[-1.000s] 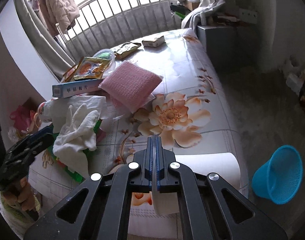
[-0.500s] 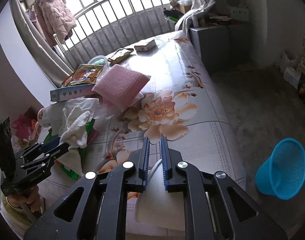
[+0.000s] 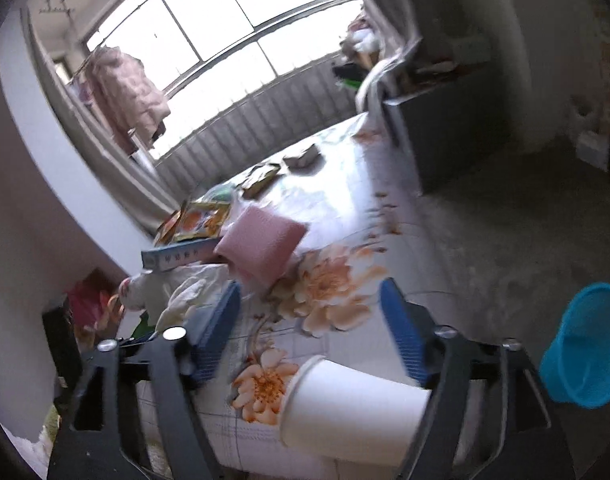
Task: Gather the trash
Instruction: 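Carry tissue and cup to the blue wastebasket and open both tools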
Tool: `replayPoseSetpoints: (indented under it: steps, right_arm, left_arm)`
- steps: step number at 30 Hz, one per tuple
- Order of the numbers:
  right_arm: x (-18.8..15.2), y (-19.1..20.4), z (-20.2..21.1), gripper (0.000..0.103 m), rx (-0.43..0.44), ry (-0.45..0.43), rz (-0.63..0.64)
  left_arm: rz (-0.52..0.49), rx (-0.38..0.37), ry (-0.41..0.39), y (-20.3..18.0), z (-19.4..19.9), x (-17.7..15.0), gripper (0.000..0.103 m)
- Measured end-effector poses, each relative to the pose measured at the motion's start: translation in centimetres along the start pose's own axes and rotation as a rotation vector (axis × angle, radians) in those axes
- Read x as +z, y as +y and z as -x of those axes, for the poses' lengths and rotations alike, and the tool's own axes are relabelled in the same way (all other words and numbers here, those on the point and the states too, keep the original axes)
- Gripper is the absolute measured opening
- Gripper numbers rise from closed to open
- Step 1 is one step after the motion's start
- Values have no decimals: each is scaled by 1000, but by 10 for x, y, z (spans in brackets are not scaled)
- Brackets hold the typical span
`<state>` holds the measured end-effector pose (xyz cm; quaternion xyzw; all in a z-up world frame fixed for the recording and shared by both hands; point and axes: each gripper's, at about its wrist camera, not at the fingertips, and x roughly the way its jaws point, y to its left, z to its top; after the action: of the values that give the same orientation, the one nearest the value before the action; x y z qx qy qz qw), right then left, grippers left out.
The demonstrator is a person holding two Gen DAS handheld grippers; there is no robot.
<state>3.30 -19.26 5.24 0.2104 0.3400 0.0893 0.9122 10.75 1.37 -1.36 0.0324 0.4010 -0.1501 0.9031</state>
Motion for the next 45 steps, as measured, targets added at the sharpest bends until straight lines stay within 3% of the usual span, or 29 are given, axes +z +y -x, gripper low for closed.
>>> replayPoseSetpoints:
  steps: [2, 6, 11, 21, 28, 33, 39, 45]
  right_arm:
    - [-5, -5, 8, 88, -23, 28, -37]
    - [-30, -13, 10, 95, -89, 122, -145]
    - [-66, -7, -10, 95, -188, 243, -212]
    - [-58, 12, -40, 89, -188, 223, -126]
    - [-38, 17, -24, 88, -15, 126, -187]
    - [-35, -3, 3, 88, 35, 41, -255]
    - [-40, -66, 52, 88, -11, -82, -401]
    - [-69, -159, 103, 89, -119, -196, -644]
  left_arm:
    - [3, -3, -5, 1, 1, 0, 14]
    - [13, -13, -11, 3, 2, 0, 13]
    - [21, -18, -16, 6, 3, -1, 13]
    - [43, -32, -73, 12, 24, 2, 12]
    - [41, -74, -190, 12, 75, 15, 12]
    - [22, -163, -204, -4, 96, 27, 12]
    - [-61, -295, -133, -65, 80, 48, 12]
    - [-119, -527, 94, -160, 16, 82, 12]
